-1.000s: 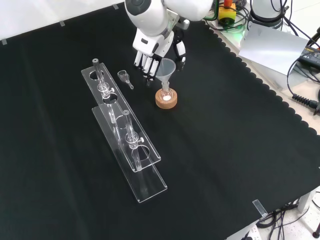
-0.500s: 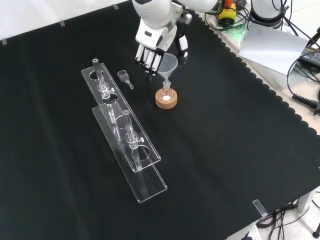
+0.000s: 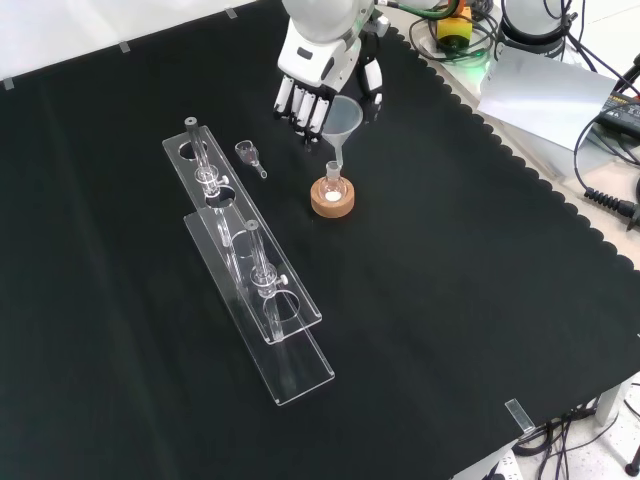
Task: Remove the funnel from the round-bottom flask.
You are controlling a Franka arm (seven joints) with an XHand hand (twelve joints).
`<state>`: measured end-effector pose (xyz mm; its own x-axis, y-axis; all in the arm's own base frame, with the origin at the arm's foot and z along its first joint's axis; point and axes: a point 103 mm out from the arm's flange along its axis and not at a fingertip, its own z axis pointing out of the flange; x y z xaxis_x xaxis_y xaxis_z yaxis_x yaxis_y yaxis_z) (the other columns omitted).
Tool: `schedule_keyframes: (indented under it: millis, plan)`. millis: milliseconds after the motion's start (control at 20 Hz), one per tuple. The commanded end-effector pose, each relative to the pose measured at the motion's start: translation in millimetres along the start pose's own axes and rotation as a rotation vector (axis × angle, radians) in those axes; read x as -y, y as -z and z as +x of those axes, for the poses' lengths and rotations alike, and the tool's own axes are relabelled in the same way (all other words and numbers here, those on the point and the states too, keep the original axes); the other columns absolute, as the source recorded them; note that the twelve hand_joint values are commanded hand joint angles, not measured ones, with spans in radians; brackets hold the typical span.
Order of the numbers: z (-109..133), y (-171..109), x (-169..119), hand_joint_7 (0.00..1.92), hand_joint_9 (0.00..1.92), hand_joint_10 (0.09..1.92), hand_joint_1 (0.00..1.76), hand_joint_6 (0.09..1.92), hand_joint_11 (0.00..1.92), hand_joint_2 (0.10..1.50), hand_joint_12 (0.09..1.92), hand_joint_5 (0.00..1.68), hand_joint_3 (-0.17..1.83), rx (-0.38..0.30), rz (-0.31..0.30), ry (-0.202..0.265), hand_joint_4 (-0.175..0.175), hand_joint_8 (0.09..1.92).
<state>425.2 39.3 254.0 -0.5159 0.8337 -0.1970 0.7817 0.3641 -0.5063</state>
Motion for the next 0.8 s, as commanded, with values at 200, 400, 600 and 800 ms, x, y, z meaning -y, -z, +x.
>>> schedule_keyframes:
  millis: [200, 400, 600, 800]
  plan:
    - [-9, 31, 23, 0.64, 0.85, 0.44, 0.8, 0.56, 0.41, 0.68, 1.34, 0.74, 0.64, 0.007, -0.04, -0.029, 0.008, 0.58]
    - [-14, 34, 27, 0.64, 0.85, 0.44, 0.8, 0.57, 0.41, 0.68, 1.34, 0.73, 0.64, 0.002, -0.051, -0.039, 0.008, 0.58]
    - [-20, 45, 31, 0.64, 0.86, 0.44, 0.8, 0.58, 0.41, 0.68, 1.33, 0.73, 0.64, 0.003, -0.059, -0.055, 0.007, 0.58]
    - [-28, 51, 33, 0.64, 0.86, 0.44, 0.8, 0.58, 0.41, 0.68, 1.33, 0.72, 0.64, 0.006, -0.062, -0.074, 0.006, 0.59]
